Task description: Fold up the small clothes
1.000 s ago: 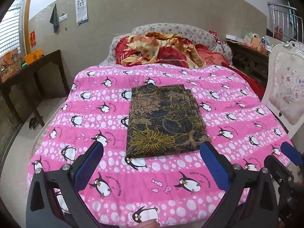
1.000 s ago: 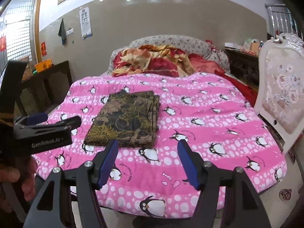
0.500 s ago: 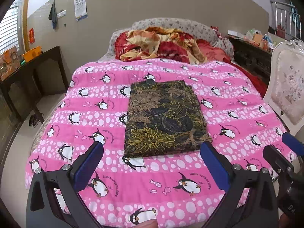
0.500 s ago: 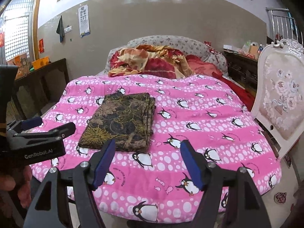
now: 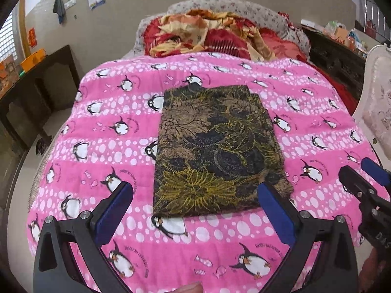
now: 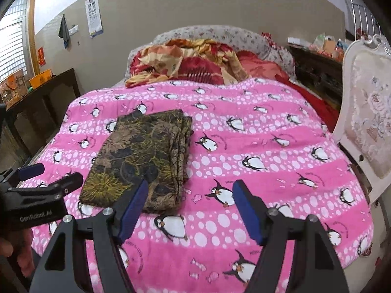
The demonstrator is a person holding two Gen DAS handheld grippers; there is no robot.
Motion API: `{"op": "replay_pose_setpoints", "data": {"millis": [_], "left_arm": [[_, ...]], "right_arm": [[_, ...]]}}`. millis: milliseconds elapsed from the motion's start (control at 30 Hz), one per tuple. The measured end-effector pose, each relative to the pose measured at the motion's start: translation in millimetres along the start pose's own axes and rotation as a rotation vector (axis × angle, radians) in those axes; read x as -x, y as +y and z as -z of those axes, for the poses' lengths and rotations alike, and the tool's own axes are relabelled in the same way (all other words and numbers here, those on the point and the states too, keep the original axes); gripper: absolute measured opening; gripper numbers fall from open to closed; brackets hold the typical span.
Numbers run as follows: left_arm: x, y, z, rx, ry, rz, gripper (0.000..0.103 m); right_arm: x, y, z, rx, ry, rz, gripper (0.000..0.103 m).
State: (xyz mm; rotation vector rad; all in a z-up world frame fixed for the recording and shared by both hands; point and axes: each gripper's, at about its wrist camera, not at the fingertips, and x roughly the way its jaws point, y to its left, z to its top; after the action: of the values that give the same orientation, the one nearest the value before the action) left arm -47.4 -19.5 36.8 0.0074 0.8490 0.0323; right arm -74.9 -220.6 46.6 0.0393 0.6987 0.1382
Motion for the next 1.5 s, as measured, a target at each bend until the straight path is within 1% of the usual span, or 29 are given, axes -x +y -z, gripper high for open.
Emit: {"op": "replay_pose_setpoints", "data": {"millis": [100, 200, 400, 567, 767, 1067, 1300, 1400, 1500], "left_arm": [[-15.5, 1.5, -11.3, -0.004, 0.017, -0.003, 0.086], [-28.9, 1.9, -21.6, -0.003, 0.031, 0.008, 0.086], [-50.6, -2.1, -28.5, -0.005, 0.068, 0.039, 0.086], [-58.5, -2.6, -27.1, -0.007, 0.083, 0.055, 0.086], [-57.8, -1.9, -28.5, -0.007, 0.079, 0.067, 0.086], [-48.5, -7.0, -21.5, -0.004, 0.075, 0.079, 0.086], [-42.6, -4.9, -16.0, 0.004, 0.070, 0.083, 0.086], [-40.8, -3.5, -11.9, 0.010, 0.071, 0.099, 0.086], [-38.0, -3.0, -8.8, 0.012, 0.061, 0.088, 0.086]], "right_arm": [[-21.7, 0.5, -8.8, 0.012, 0.030, 0.001, 0.075], [-33.8, 2.0, -15.8, 0.020, 0.046, 0.011, 0.075], [-43.8, 6.0, -21.0, 0.065, 0.069, 0.034, 0.075], [-45.7, 3.8, -23.2, 0.063, 0.087, 0.048, 0.075], [-41.0, 4.9, -26.6, 0.052, 0.088, 0.053, 0.075], [-27.7, 2.5, -21.0, 0.052, 0.086, 0.068, 0.075], [-25.1, 6.8, -19.7, 0.055, 0.080, 0.058, 0.075], [-27.0, 10.7, -18.3, 0.060, 0.085, 0.049, 0.075], [-30.2, 15.4, -17.0, 0.065, 0.091, 0.035, 0.075]]}}
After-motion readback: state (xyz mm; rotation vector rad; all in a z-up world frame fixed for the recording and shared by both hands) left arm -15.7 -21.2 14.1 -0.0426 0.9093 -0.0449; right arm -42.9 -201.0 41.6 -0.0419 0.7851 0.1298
